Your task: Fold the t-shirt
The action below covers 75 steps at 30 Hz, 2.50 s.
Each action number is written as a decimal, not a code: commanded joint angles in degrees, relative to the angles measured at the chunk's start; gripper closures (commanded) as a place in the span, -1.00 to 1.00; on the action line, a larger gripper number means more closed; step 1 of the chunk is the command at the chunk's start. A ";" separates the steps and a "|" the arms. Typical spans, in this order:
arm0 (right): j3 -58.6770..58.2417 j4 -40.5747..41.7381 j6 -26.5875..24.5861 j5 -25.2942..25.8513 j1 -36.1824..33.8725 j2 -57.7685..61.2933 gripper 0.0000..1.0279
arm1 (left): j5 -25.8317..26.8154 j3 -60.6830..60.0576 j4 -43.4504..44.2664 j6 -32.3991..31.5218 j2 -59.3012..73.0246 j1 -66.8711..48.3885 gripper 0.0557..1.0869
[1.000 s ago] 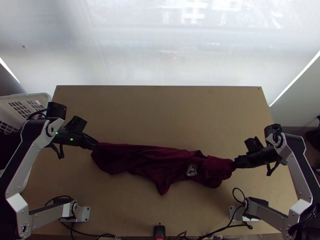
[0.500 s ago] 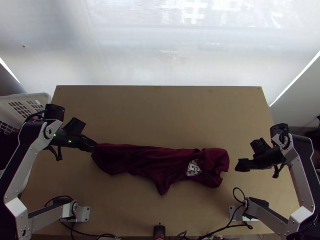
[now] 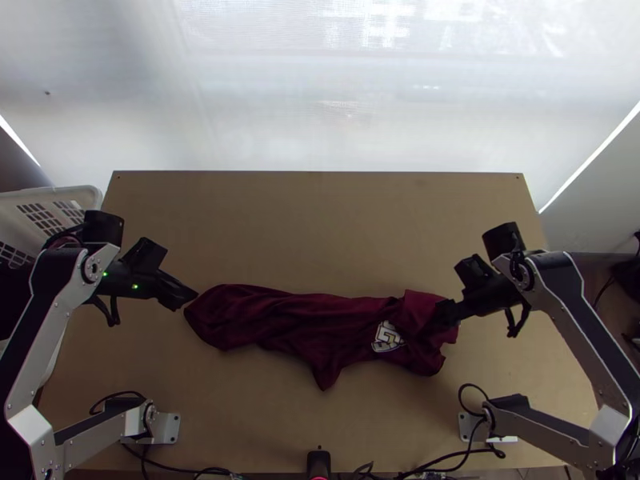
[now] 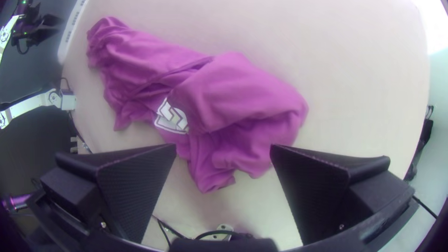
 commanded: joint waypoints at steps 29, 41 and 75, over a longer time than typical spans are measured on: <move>-3.91 26.89 -1.41 5.50 19.91 16.45 -0.72 | -2.47 -4.07 -0.57 -0.90 -8.37 3.08 -0.89; -6.98 32.77 -3.52 7.78 18.33 17.06 -0.68 | -2.47 -4.42 -0.57 -0.46 -9.16 4.92 -0.89; 0.49 24.95 -5.45 7.08 12.70 -3.77 0.95 | -2.38 -3.72 -0.04 0.95 -9.33 7.21 -0.89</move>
